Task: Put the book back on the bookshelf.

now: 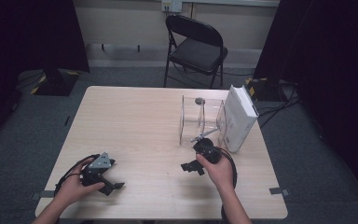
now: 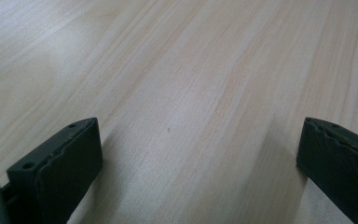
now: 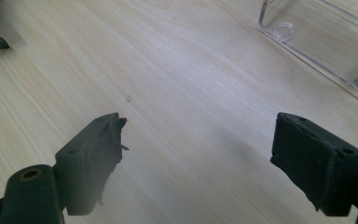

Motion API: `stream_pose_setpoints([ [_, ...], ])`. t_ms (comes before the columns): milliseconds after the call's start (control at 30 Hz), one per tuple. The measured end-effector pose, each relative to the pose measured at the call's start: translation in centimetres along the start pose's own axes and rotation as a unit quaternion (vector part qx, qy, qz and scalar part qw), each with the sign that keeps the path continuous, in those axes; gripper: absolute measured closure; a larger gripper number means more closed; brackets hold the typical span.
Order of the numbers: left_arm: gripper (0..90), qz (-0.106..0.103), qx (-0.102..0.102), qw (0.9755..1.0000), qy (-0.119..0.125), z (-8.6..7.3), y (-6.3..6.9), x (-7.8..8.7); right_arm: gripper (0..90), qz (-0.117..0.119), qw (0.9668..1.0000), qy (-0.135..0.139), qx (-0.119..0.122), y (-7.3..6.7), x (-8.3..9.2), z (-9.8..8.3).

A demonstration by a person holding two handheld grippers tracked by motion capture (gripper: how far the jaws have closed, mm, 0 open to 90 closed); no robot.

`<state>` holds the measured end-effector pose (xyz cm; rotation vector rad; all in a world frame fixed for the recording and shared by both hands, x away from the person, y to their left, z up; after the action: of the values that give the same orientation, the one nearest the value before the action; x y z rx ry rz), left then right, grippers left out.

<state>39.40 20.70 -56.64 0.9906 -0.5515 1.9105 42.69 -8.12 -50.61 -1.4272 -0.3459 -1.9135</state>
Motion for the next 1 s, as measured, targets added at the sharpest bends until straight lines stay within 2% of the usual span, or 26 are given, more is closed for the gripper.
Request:
stream_pose_setpoints([
  [333,0.0,0.000,0.000,1.0000,0.000,0.0,0.0,0.0,15.3,0.003,0.9998,-0.008,0.019,-0.6,-1.0,-0.1],
  [500,0.0,0.000,0.000,1.0000,0.000,0.0,0.0,0.0,15.3,0.016,0.9995,-0.006,0.026,-1.2,-1.5,0.0],
  [1000,0.0,0.000,0.000,1.0000,0.000,0.0,0.0,0.0,15.8,0.013,0.9979,-0.012,0.063,-2.6,-3.7,0.0],
])
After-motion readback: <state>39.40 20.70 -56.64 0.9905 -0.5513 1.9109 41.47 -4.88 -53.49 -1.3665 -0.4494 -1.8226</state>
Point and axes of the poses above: each handheld gripper's, and its own axes: x roughly backward along the jaws, z roughly out of its top, y roughly to its right, the point moved 9 cm from there along -x, roughly forward along the jaws, and after that the axes turned 10 degrees about -y, right-handed, at the moved point
